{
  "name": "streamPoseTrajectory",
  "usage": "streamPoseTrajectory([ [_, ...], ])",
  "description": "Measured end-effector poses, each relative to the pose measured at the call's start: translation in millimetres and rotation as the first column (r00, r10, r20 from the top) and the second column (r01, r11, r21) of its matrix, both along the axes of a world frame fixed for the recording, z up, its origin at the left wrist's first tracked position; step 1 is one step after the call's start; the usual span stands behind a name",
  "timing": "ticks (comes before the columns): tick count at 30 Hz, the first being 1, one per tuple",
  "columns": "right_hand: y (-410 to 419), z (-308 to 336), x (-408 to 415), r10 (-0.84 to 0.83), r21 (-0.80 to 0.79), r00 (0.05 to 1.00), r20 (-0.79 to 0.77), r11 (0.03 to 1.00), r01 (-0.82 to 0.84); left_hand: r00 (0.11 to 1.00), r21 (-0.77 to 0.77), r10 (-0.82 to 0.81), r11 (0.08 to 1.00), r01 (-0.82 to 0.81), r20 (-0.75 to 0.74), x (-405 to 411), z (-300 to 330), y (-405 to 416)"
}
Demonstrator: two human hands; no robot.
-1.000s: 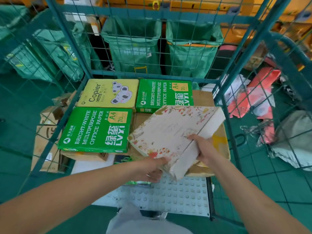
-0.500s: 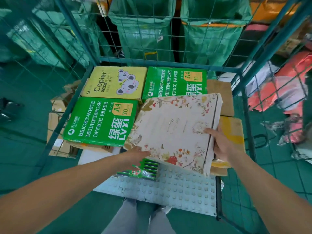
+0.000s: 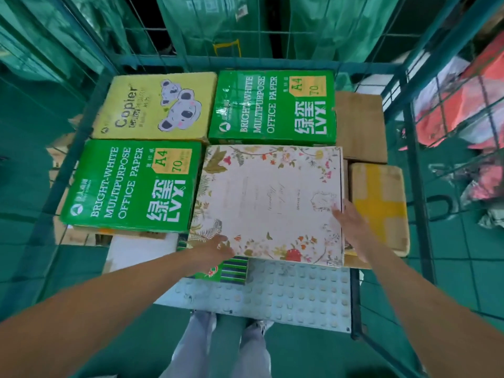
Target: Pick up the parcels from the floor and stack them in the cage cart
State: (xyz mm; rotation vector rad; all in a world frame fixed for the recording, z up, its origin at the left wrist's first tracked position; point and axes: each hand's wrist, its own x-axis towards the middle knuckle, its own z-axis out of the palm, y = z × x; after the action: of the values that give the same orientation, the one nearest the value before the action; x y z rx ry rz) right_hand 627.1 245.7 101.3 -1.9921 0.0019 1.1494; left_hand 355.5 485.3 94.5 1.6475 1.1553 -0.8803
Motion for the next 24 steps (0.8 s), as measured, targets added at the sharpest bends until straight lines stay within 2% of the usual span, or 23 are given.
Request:
streamPoseTrajectory([
  [2, -4.7, -15.3, -2.0, 0.005, -0.029, 1.0, 0.011, 1.0, -0.005, 0.998, 0.008, 0.06, 0.998, -0.06, 0.006, -0.4, -9.0, 0.6],
  [6, -3.7, -39.1, -8.5, 0.018, -0.201, 1.0, -0.014, 0.979, -0.02, 0.98, 0.019, 0.191, 0.981, -0.192, 0.055, 1.4, -28.1, -0.6],
  [12, 19.8, -44.9, 0.9, 0.057, -0.125, 0.995, 0.08, 0.991, -0.047, 0.952, 0.055, 0.235, 0.967, -0.25, 0.197, 6.2, -25.5, 2.6],
  [24, 5.8, -49.8, -10.3, 0.049, -0.074, 0.991, 0.121, 0.996, -0.041, 0.92, 0.072, 0.308, 0.94, -0.334, 0.244, -3.5, -30.4, 2.4],
])
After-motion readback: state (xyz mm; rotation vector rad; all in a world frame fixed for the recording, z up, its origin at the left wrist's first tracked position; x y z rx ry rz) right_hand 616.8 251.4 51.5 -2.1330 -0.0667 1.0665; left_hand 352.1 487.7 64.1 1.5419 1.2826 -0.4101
